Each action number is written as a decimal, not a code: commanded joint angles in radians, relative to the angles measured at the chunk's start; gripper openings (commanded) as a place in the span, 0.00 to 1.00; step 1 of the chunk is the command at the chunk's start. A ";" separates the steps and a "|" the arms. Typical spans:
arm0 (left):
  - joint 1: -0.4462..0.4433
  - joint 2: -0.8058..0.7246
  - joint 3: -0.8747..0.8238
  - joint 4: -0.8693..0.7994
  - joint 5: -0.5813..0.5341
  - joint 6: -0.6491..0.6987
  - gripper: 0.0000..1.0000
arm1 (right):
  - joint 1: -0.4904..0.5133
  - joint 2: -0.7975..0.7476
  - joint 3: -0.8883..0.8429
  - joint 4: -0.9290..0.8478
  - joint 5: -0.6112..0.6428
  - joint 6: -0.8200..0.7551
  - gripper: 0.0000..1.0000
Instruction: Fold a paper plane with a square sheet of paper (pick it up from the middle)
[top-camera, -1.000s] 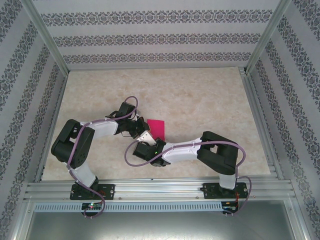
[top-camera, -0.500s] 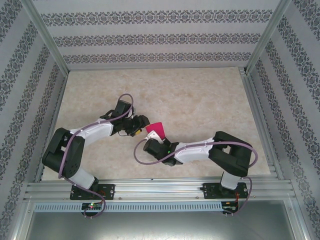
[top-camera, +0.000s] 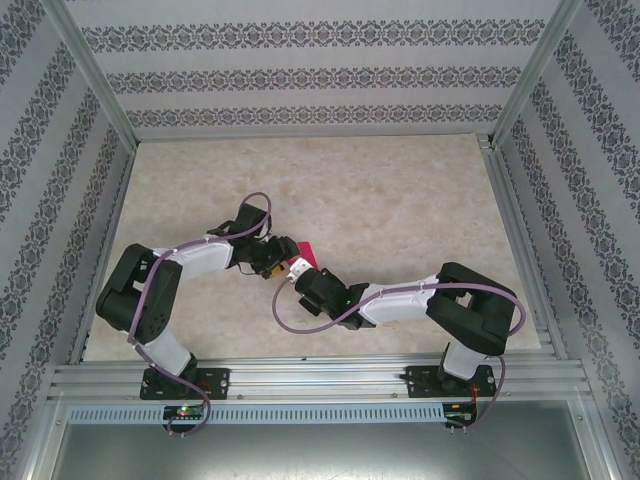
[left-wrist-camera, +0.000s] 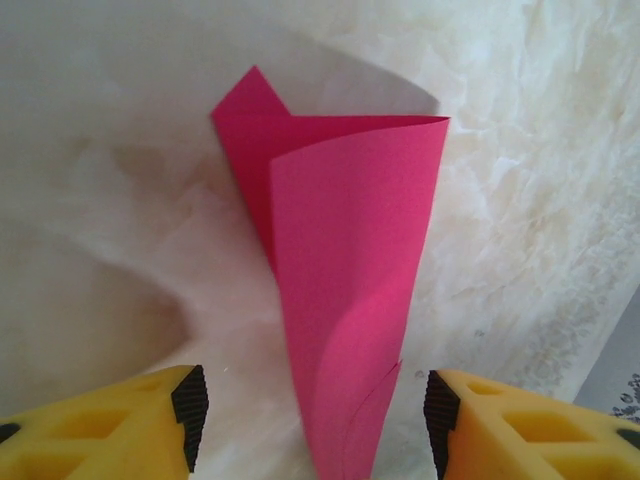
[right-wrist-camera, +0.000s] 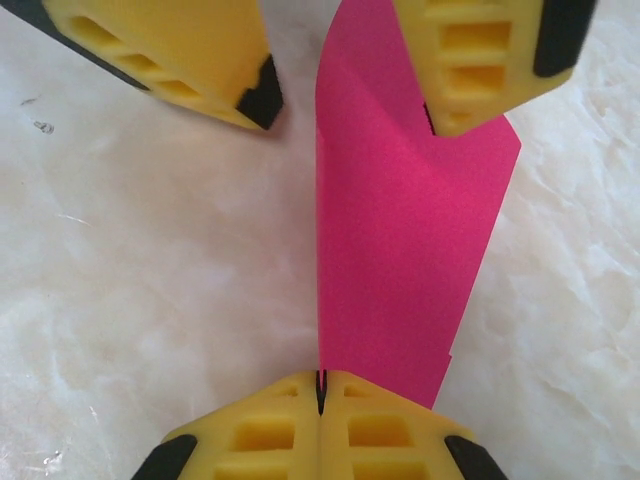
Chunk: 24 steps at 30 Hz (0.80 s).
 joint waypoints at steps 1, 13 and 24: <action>0.015 0.037 0.043 -0.016 0.031 -0.012 0.43 | 0.005 0.017 -0.008 0.015 0.013 -0.018 0.00; 0.017 0.063 0.092 -0.118 0.005 0.024 0.00 | 0.012 0.037 0.010 -0.045 0.058 -0.010 0.12; 0.017 0.066 0.100 -0.128 0.012 0.030 0.00 | 0.015 0.039 0.012 -0.045 0.111 -0.021 0.12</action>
